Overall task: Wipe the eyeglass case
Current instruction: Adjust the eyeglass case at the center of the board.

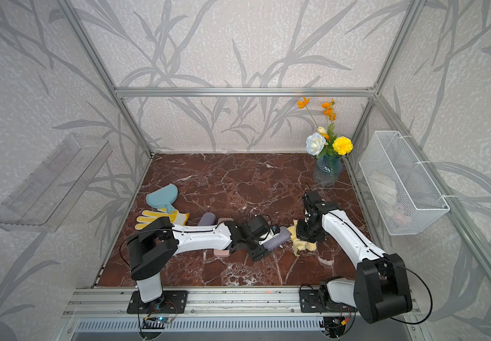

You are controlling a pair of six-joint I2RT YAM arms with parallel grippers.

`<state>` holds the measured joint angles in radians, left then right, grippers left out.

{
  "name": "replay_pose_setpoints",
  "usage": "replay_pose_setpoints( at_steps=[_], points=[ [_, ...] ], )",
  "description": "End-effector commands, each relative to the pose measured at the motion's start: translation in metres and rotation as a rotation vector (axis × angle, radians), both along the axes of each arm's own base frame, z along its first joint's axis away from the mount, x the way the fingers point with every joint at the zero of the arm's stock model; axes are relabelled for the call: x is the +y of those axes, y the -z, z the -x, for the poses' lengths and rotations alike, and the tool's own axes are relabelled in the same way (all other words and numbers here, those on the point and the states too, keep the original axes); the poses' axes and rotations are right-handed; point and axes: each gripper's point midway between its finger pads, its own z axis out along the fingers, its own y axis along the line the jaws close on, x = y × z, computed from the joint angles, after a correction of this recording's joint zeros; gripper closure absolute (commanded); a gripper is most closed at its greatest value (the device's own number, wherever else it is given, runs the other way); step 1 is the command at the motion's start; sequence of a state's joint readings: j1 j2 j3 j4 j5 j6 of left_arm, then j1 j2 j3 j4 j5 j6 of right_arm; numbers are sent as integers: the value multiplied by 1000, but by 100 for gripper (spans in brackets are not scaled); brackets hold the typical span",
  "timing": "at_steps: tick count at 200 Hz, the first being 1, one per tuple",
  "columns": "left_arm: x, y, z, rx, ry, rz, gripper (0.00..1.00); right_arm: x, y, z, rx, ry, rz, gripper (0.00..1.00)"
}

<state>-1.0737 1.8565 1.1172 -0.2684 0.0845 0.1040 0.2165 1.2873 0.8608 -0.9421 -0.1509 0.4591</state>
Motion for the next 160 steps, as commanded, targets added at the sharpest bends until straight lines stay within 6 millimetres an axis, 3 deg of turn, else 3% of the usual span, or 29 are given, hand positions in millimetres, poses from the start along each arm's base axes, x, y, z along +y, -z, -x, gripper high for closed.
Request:
replay_pose_setpoints(
  at_steps=[1, 40, 62, 72, 91, 113, 136, 160],
  points=[
    [-5, 0, 6, -5, 62, 20, 27, 0, -18, 1, -23, -31, -4, 100],
    [-8, -1, 2, -45, 67, 57, 35, 9, -32, 6, -45, -18, -72, 100],
    [-9, -4, 0, -66, 70, 80, 49, 40, -34, 3, -51, 27, -210, 100],
    [-9, -6, -1, -82, 68, 94, 50, 54, -33, 1, -58, 25, -240, 100],
    [-9, -10, -1, -98, 70, 113, 51, 73, -25, -2, -35, 14, -247, 100],
    [-7, -12, -2, -112, 66, 125, 53, 83, -1, -3, 19, 35, -294, 100],
    [-5, -15, -2, -127, 58, 142, 56, 64, 35, 1, 122, 68, -258, 100],
    [-3, -22, -1, -145, 55, 171, 67, 6, 54, -9, 136, 53, -70, 100]
  ],
)
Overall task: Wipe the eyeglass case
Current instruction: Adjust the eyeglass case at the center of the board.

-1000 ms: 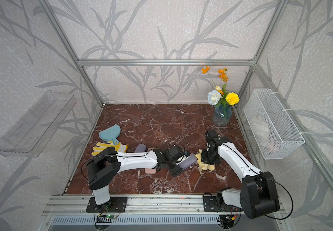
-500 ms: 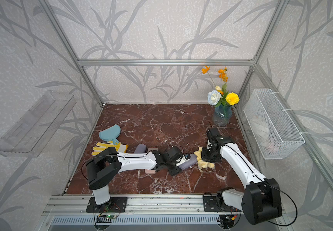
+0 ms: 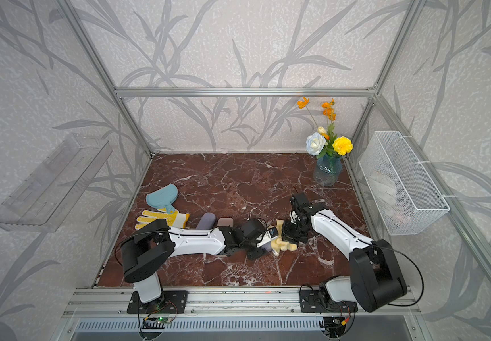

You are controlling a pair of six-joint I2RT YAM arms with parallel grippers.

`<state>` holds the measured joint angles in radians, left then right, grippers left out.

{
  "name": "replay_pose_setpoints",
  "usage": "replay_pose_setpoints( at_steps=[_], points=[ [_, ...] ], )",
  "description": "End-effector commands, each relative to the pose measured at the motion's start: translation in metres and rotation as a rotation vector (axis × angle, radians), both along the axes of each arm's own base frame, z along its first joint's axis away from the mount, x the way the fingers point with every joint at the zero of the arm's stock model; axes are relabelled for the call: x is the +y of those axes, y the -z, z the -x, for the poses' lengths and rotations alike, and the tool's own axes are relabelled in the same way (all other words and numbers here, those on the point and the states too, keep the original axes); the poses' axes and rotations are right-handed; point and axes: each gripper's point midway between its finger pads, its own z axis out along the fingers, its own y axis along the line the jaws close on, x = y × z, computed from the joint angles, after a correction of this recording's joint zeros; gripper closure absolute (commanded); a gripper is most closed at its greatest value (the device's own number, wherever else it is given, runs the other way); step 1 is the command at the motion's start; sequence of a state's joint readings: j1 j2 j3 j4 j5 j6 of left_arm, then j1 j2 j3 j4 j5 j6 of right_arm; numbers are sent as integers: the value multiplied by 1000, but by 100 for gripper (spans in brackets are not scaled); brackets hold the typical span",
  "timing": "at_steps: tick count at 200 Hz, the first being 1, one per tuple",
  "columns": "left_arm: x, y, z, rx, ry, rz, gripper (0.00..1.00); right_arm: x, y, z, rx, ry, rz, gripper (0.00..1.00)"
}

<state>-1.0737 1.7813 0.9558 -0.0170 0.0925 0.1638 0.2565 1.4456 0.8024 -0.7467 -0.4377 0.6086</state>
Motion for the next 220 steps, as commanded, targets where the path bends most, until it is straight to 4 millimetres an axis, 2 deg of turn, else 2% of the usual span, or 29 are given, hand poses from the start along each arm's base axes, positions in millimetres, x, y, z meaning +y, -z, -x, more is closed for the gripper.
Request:
replay_pose_setpoints(
  at_steps=[1, 17, 23, 37, 52, 66, 93, 102, 113, 123, 136, 150, 157, 168, 179, 197, 209, 220],
  points=[
    [1, -14, -1, -44, -1, 39, 68, -56, 24, -7, 6, -36, 222, 100],
    [3, -14, -1, -51, -1, 44, 72, -99, 8, -16, -35, -107, 472, 100],
    [3, -14, 0, -53, -2, 43, 73, -103, -3, -21, -67, -104, 496, 100],
    [5, -12, -1, -54, -11, 38, 75, -96, -28, -27, -142, -125, 519, 100],
    [8, -12, -2, -65, -22, 42, 76, -71, -54, -27, -215, -190, 533, 100],
    [10, -13, -2, -69, -28, 43, 77, -38, -63, -21, -235, -219, 460, 100],
    [13, -16, -4, -87, -46, 52, 78, 36, -48, -12, -161, -149, 124, 100],
    [14, -17, -5, -94, -51, 62, 78, 52, -43, -14, -147, -130, 45, 100],
    [16, -18, -4, -99, -54, 67, 79, 62, -36, -16, -132, -123, -3, 100],
    [16, -19, -4, -103, -52, 71, 80, 55, -28, -18, -118, -126, 20, 100],
    [17, -19, -4, -110, -56, 70, 81, 32, -14, -21, -91, -127, 75, 100],
    [16, -20, -4, -113, -56, 74, 83, -5, -1, -23, -64, -110, 169, 100],
    [16, -20, -5, -115, -59, 76, 83, -32, 4, -24, -54, -103, 268, 100],
    [17, -20, -4, -116, -59, 77, 84, -68, -1, -28, -63, -113, 429, 100],
    [18, -20, -5, -120, -62, 78, 84, -88, -17, -31, -103, -128, 538, 100],
    [18, -20, -5, -124, -67, 77, 84, -86, -46, -35, -201, -130, 564, 100],
    [18, -21, -7, -126, -74, 77, 84, -66, -57, -32, -234, -145, 499, 100],
    [18, -20, -7, -129, -77, 74, 85, -37, -59, -24, -229, -151, 402, 100]
  ],
)
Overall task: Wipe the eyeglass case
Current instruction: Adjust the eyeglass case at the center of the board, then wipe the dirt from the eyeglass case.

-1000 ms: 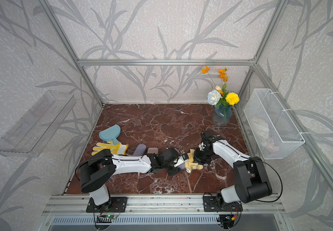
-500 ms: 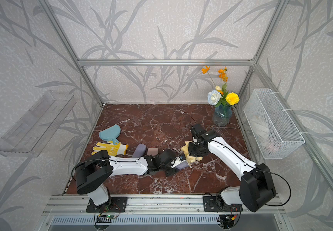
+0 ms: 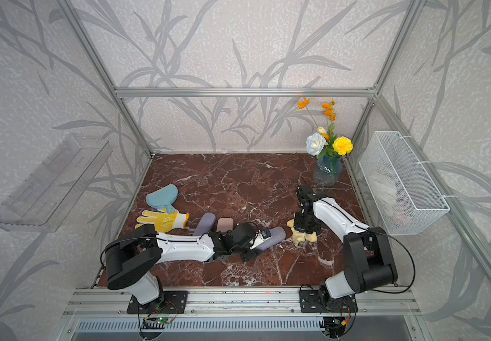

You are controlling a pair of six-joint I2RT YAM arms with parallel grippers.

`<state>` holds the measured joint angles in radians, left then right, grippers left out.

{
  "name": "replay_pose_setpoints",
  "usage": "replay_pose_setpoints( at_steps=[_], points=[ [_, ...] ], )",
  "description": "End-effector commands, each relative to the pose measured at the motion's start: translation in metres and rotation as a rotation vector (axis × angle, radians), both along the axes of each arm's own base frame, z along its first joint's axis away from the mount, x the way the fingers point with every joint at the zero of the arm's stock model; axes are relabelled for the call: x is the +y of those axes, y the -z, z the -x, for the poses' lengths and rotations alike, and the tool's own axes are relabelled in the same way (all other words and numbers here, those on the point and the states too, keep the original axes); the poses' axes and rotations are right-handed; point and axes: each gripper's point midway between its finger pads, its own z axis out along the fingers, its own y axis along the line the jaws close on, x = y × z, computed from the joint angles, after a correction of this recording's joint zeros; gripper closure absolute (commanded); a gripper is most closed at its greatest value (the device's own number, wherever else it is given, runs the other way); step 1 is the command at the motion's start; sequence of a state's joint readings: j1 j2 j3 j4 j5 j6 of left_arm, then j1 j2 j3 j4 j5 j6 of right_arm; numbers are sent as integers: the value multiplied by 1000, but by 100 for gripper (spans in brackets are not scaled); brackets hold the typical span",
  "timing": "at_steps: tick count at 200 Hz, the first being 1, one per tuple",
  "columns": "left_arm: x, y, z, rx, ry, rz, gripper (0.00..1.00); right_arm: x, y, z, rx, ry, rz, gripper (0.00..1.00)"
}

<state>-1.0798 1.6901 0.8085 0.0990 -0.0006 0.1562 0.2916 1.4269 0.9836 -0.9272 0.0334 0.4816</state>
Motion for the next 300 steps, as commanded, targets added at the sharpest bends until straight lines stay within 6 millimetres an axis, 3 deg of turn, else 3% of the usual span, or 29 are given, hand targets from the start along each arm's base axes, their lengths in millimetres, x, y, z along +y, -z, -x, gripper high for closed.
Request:
replay_pose_setpoints(
  at_steps=[1, 26, 39, 50, 66, 84, 96, 116, 132, 143, 156, 183, 192, 199, 213, 231, 248, 261, 273, 286, 300],
  points=[
    [-6, -19, -5, -44, -17, 54, 85, 29, -27, 10, -39, -58, -59, 100],
    [-5, -22, -6, -60, -30, 61, 85, 108, -13, 24, 26, -31, -373, 100],
    [-4, -23, -6, -68, -36, 64, 85, 133, -8, 26, 62, -14, -479, 100],
    [-3, -25, -6, -73, -40, 68, 85, 141, -2, 23, 66, -17, -512, 100],
    [-2, -24, -5, -77, -38, 70, 85, 120, 19, 23, 107, -3, -438, 100],
    [-2, -23, -4, -79, -37, 69, 85, 73, 42, 23, 161, 44, -330, 100],
    [-2, -23, -4, -79, -34, 68, 85, 37, 47, 17, 144, 40, -203, 100],
    [-4, -23, -3, -84, -28, 64, 85, -11, 24, 2, 57, -8, 72, 100],
    [-3, -20, -2, -91, -26, 51, 85, -19, -6, -7, -28, -36, 144, 100],
    [-3, -19, -1, -97, -26, 41, 85, -7, -22, -9, -71, -73, 126, 100],
    [-2, -16, 0, -102, -26, 27, 85, 26, -32, -4, -90, -113, 10, 100],
    [-2, -12, 0, -117, -28, 7, 85, 120, -18, 18, 6, -96, -396, 100],
    [-2, -10, 1, -122, -30, -3, 85, 140, -11, 22, 41, -86, -492, 100],
    [-1, -9, 0, -126, -35, -10, 85, 144, -4, 23, 57, -77, -519, 100],
    [-1, -6, 1, -131, -38, -24, 85, 132, 14, 21, 77, -52, -488, 100],
    [1, -4, 3, -138, -40, -35, 85, 100, 37, 15, 106, -22, -431, 100],
    [2, -4, 4, -140, -45, -39, 85, 48, 48, 8, 103, -48, -188, 100],
    [2, -4, 4, -142, -49, -39, 85, 7, 39, -3, 75, -72, 36, 100],
    [3, -3, 5, -147, -50, -45, 85, -14, 21, -13, 14, -82, 158, 100],
    [3, -3, 6, -148, -51, -48, 85, -16, 0, -19, -49, -80, 167, 100],
    [3, -3, 6, -151, -52, -49, 85, 2, -17, -18, -91, -102, 95, 100]
  ],
)
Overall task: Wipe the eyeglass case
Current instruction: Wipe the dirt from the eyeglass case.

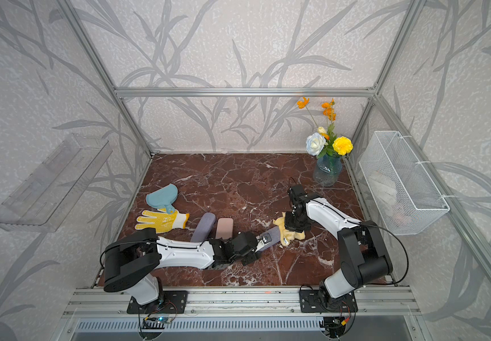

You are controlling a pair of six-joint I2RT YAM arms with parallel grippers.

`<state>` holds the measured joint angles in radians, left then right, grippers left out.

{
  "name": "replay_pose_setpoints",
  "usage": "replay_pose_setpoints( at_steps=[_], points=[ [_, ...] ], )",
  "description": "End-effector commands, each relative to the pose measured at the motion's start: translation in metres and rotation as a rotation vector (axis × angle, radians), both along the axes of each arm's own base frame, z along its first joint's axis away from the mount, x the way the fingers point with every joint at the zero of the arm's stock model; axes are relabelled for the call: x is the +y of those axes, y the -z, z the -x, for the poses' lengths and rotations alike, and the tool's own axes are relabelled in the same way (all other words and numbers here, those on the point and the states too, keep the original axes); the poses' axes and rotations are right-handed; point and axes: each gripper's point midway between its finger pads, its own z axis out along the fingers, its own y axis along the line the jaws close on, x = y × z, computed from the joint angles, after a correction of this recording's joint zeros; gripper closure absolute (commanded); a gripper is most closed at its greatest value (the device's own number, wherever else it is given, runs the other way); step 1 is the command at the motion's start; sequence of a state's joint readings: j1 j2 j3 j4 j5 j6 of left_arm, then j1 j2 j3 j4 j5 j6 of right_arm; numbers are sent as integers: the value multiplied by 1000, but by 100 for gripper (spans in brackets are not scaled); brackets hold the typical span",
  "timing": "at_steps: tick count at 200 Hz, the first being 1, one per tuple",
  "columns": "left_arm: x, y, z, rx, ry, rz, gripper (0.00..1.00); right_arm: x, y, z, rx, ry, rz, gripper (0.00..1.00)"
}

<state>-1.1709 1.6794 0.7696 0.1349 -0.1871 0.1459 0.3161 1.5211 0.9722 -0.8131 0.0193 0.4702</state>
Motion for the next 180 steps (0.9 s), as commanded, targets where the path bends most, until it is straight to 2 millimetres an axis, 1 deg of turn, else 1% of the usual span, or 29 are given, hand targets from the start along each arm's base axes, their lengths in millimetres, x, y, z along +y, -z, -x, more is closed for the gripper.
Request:
replay_pose_setpoints(
  at_steps=[1, 16, 34, 44, 52, 59, 67, 79, 95, 108, 113, 121, 126, 135, 145, 155, 165, 173, 180],
  points=[
    [0, -3, -2, -26, -13, -1, 85, -11, -41, -1, -90, -66, 99, 100],
    [-1, -3, -3, -32, -12, -7, 85, 24, -47, 11, -70, -87, -53, 100],
    [-3, -6, -4, -41, -16, -2, 85, 64, -45, 29, -19, -94, -217, 100],
    [-2, -6, -4, -47, -20, -2, 85, 85, -41, 36, 6, -90, -313, 100],
    [-2, -6, -5, -50, -25, -5, 85, 98, -37, 38, 21, -80, -389, 100],
    [-3, -5, -4, -53, -26, -5, 85, 103, -30, 38, 34, -47, -431, 100],
    [-2, -5, -4, -56, -25, -10, 85, 101, -21, 37, 48, -31, -437, 100],
    [-2, -3, -3, -64, -22, -16, 85, 91, -5, 33, 84, -16, -430, 100],
    [-2, 0, -2, -69, -19, -24, 85, 63, 19, 22, 106, 15, -378, 100],
    [-2, 1, -1, -77, -17, -30, 85, 36, 31, 11, 110, 31, -293, 100],
    [-1, 0, -1, -82, -17, -32, 85, 24, 33, 7, 108, 26, -230, 100],
    [-1, 1, -1, -91, -15, -35, 85, 4, 30, -2, 84, 14, -110, 100],
    [-1, 2, 0, -100, -15, -40, 85, -7, 25, -6, 69, 4, -44, 100],
    [0, 2, 0, -120, -18, -53, 85, -17, 10, -17, 19, -11, 35, 100],
    [1, 2, 1, -148, -22, -75, 86, -16, -9, -24, -38, -50, 79, 100],
    [2, 3, 3, -190, -18, -111, 86, -6, -28, -28, -87, -93, 76, 100],
    [2, 3, 5, -244, -10, -152, 85, 14, -42, -28, -121, -142, 35, 100],
    [3, 4, 5, -292, -12, -191, 85, 38, -49, -23, -126, -193, -15, 100],
    [2, 4, 5, -331, -9, -219, 85, 59, -50, -15, -108, -227, -53, 100]
  ],
)
